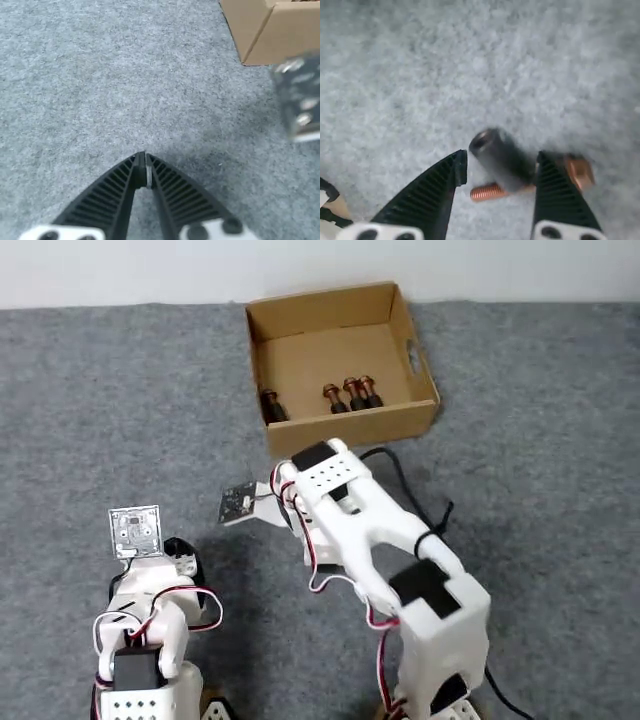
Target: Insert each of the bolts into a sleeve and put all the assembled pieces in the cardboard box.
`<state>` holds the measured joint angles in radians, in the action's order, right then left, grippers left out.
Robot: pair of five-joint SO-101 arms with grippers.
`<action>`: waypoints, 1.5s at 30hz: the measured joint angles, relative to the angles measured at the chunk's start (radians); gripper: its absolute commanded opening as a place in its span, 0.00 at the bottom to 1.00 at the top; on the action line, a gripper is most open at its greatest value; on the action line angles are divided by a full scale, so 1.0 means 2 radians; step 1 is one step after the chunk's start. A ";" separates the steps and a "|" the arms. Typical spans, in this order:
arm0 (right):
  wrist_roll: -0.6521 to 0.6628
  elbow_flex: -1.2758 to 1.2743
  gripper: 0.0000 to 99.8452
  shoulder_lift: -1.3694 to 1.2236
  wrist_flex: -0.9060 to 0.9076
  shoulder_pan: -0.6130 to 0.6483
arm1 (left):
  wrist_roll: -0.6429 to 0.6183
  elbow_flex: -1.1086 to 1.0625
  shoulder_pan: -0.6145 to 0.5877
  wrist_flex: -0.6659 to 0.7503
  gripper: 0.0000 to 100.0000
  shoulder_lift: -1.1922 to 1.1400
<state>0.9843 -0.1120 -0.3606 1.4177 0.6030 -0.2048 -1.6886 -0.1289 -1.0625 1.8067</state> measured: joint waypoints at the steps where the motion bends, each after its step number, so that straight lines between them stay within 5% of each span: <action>1: 0.000 0.001 0.15 -0.011 -0.003 0.000 | 0.000 0.000 0.000 0.000 0.00 0.000; 7: 0.001 0.014 0.00 -0.041 -0.008 -0.004 | 0.000 0.000 0.000 0.000 0.00 0.000; 14: -0.010 0.048 0.01 -0.060 0.011 -0.015 | 0.000 0.000 0.000 0.002 0.00 0.000; 22: -0.107 0.153 0.01 -0.031 0.162 -0.035 | 0.000 0.000 0.000 0.003 0.00 0.000; 29: -0.213 0.140 0.01 0.126 0.166 -0.090 | 0.000 0.000 0.000 0.003 0.01 0.000; 38: -0.391 -0.023 0.01 0.346 0.166 -0.173 | 0.000 0.000 0.001 0.003 0.01 0.000; 45: -0.489 -0.115 0.01 0.539 0.160 -0.262 | 0.000 0.000 0.070 -0.006 0.01 0.000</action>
<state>0.0069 -0.3422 0.7165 1.7384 0.0798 -0.2048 -1.6886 0.0107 -1.0748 1.8067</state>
